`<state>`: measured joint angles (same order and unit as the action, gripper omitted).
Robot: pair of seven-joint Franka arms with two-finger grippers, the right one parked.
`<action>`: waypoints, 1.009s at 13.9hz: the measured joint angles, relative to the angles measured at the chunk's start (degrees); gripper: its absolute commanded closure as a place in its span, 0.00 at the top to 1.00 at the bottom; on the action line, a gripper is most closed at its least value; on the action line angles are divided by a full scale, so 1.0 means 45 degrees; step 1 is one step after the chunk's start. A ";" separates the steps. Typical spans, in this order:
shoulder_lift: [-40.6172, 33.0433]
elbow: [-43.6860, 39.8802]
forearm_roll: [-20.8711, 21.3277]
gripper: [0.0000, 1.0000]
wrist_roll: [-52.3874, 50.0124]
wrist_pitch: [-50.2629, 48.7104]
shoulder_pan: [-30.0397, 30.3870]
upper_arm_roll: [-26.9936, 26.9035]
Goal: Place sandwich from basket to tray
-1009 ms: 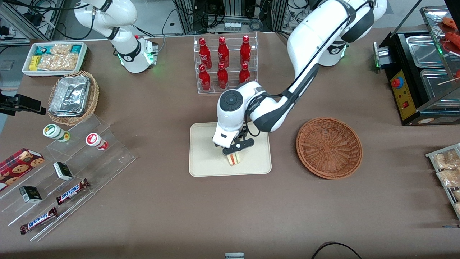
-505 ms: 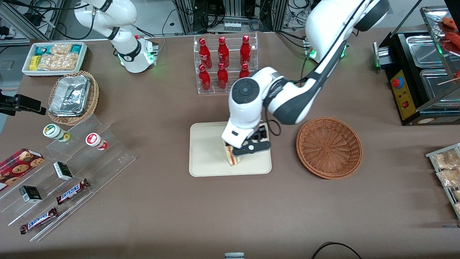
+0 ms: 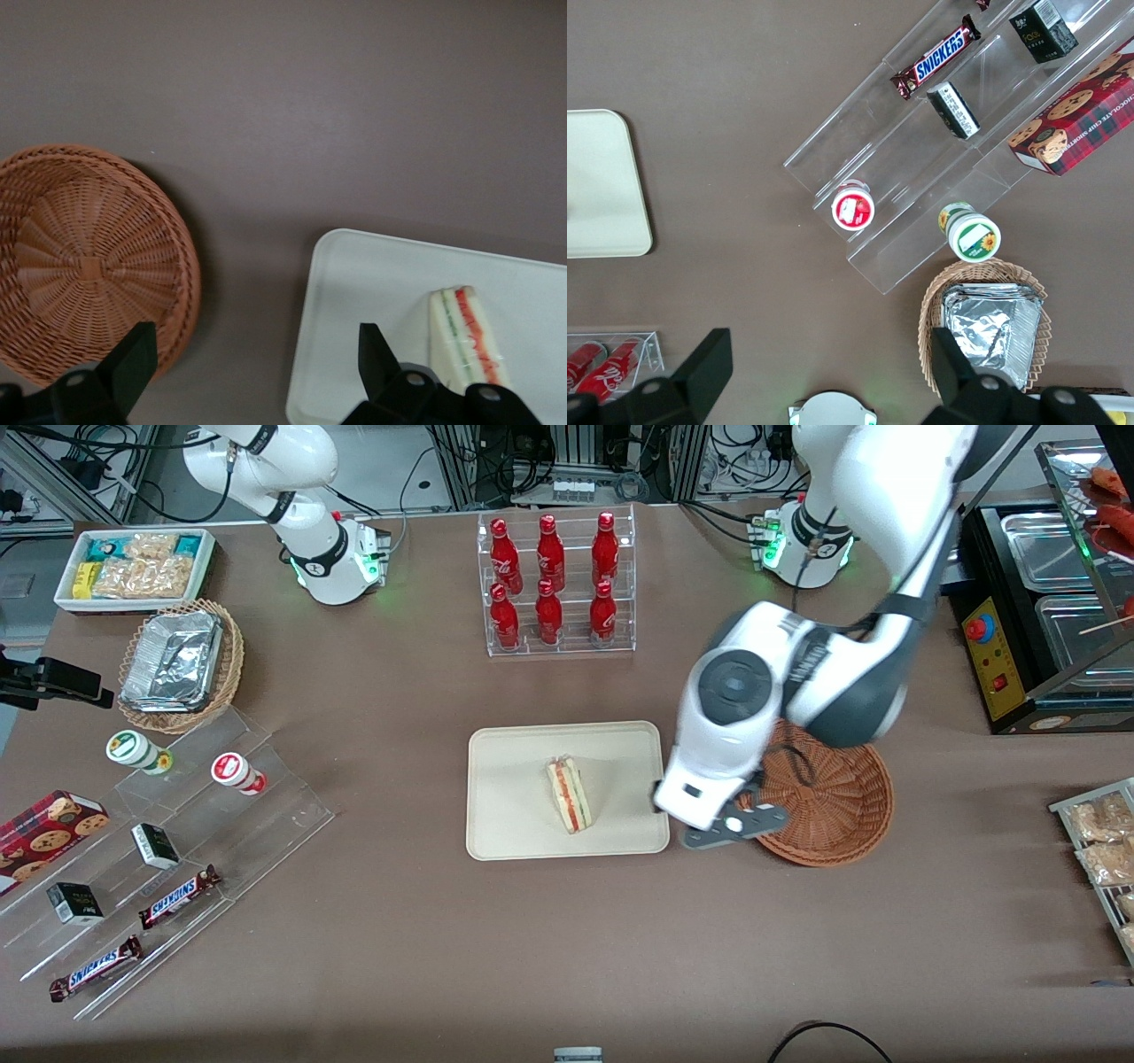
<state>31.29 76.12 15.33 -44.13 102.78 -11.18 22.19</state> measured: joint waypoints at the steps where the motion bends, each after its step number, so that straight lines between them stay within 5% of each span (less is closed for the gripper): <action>1: -0.0302 0.0287 -0.0299 1.00 0.0716 -0.0003 0.0437 -0.0001; 8: -0.2918 0.2786 -0.1529 1.00 0.4026 -0.0076 0.2515 -0.0056; 14: -0.5677 0.3967 -0.2448 1.00 0.7977 -0.2348 0.2768 -0.2440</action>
<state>5.74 93.97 4.31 -8.24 92.21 1.28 11.21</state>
